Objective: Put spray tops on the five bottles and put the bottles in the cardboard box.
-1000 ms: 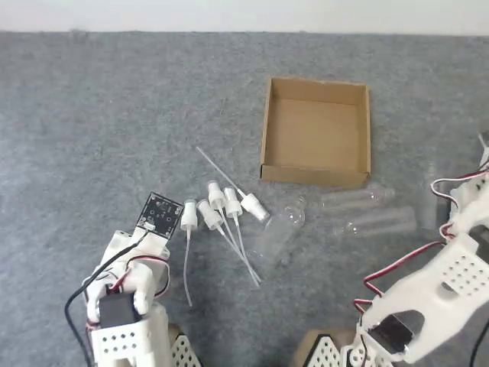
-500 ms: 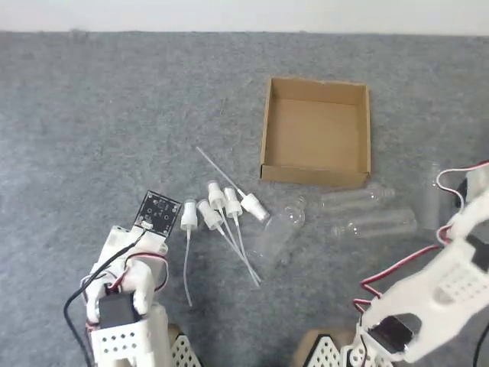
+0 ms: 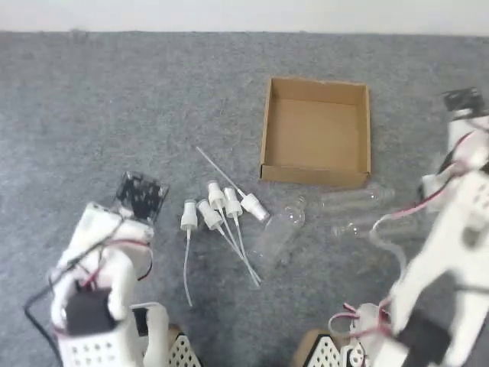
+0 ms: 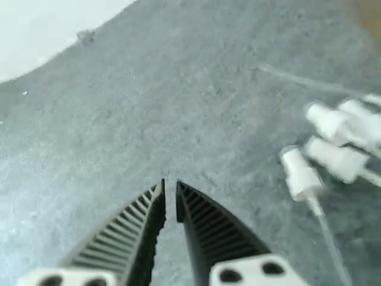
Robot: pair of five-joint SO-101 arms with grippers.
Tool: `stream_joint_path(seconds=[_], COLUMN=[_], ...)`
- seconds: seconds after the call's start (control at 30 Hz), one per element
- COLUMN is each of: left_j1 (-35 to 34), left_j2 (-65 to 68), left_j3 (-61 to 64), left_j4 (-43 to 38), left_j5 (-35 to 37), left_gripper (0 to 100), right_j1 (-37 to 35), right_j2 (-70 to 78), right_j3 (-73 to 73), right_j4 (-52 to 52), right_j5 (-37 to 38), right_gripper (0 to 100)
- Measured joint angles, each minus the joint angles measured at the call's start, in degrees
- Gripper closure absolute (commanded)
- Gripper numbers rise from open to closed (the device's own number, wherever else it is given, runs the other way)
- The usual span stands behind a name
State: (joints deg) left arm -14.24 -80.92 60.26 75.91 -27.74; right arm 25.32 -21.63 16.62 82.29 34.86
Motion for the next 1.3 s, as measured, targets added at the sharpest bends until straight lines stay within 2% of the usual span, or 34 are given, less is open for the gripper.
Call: stream_joint_path(seconds=[0.1,0.27,0.47,0.6,0.8,1.0,1.3], left_j1=[3.3,8.0,8.6,9.1,10.5,13.4,13.1], left_j2=[12.8,33.8,53.5,64.1,73.6,76.7,82.7], left_j3=[-9.0,-17.8,-19.4,-19.4,-19.4,-19.5,-19.6], left_j4=[1.7,1.3,-8.2,-14.9,-18.2,-19.2,-19.2], left_j5=[4.1,12.7,21.0,24.1,25.0,25.0,25.1], left_gripper=[92,88,87,87,87,87,88], right_j1=[-5.6,-18.0,-31.6,-37.6,-41.1,-41.2,-41.1], right_j2=[-10.3,-22.2,-27.7,-29.7,-35.8,-42.9,-44.5], right_j3=[9.7,17.6,23.2,27.3,34.4,38.5,39.4], right_j4=[-3.2,-4.0,-7.8,-12.1,-15.6,-15.9,-15.9], right_j5=[-2.6,-8.4,-16.2,-20.6,-22.3,-22.3,-22.3], right_gripper=[99.3,99.3,99.3,99.3,99.3,99.3,99.3])
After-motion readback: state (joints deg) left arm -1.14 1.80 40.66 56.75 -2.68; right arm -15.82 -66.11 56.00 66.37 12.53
